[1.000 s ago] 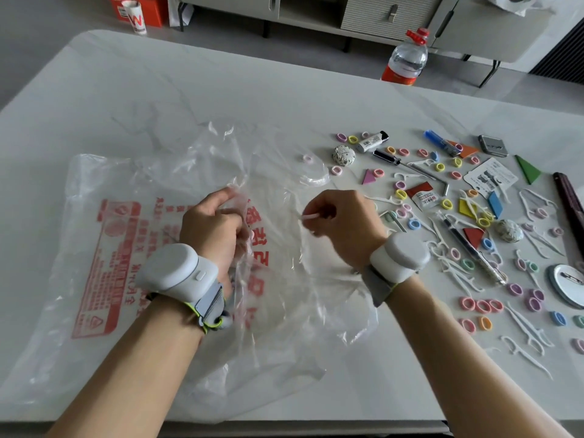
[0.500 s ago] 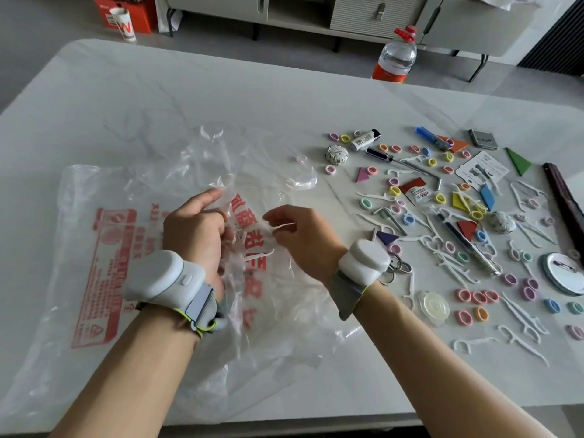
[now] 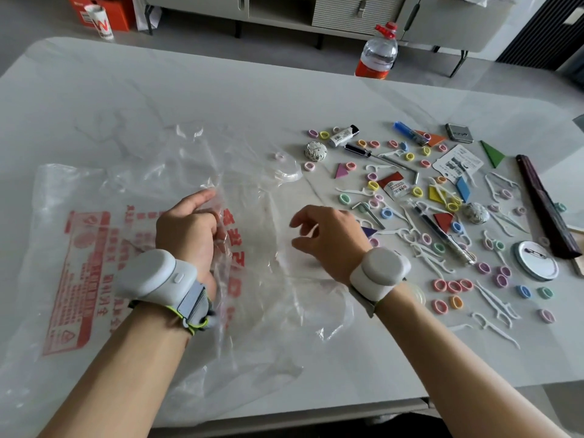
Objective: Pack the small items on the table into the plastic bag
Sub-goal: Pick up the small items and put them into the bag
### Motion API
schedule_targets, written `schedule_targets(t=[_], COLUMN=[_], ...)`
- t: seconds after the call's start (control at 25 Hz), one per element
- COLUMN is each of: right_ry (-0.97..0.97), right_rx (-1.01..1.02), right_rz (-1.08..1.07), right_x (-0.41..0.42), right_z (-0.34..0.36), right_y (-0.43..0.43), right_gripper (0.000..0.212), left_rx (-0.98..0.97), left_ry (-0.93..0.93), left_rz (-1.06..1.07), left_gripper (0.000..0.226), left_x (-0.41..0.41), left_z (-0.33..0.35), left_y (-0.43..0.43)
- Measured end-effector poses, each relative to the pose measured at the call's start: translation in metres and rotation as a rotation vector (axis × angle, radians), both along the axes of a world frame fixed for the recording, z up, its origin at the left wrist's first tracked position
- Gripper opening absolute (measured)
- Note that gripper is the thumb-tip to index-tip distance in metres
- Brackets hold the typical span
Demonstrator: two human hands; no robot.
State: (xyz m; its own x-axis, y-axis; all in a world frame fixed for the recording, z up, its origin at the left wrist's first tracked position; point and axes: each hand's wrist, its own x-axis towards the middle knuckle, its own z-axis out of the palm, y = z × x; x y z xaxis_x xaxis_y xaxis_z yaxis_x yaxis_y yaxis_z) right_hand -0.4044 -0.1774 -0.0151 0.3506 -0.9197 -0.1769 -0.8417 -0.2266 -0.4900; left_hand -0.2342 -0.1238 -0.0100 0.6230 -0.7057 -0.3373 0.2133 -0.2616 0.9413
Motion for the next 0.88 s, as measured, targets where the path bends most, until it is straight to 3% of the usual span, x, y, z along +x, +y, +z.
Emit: schedule_targets(t=[0.12,0.24,0.32,0.48,0.6,0.76,0.88], right_ry=[0.085,0.102,0.106,-0.073,-0.064,0.134,0.395], right_rx=[0.106,0.037,0.019,0.127,0.110,-0.032,-0.016], right_rz=[-0.032,-0.007,0.004,-0.055,-0.075,-0.100,-0.119], right_x=[-0.007,0.006,0.013,0.010,-0.001,-0.040,-0.075], right_z=[-0.003,-0.014,-0.020,-0.026,-0.022,0.000,0.009], right_y=[0.012,0.026,0.032,0.029,0.026,0.007,-0.006], right_gripper=[0.045,0.057,0.056,0.041,0.036,0.024,0.030], left_rx=[-0.012,-0.061,-0.065,-0.055,-0.049,-0.017,-0.024], left_ry=[-0.002,0.015,0.017,0.012,0.012,-0.005,0.022], left_rz=[-0.008,-0.010,-0.012,-0.018,-0.023,-0.039,-0.045], left_gripper=[0.061,0.062,0.061,0.062,0.061,0.059,0.059], left_x=[-0.007,-0.010,-0.011,-0.009,-0.013,-0.020,-0.018], left_z=[-0.001,-0.004,-0.007,-0.010,-0.008,-0.008,-0.010], left_y=[-0.001,-0.001,-0.002,-0.004,-0.005,-0.006,-0.005])
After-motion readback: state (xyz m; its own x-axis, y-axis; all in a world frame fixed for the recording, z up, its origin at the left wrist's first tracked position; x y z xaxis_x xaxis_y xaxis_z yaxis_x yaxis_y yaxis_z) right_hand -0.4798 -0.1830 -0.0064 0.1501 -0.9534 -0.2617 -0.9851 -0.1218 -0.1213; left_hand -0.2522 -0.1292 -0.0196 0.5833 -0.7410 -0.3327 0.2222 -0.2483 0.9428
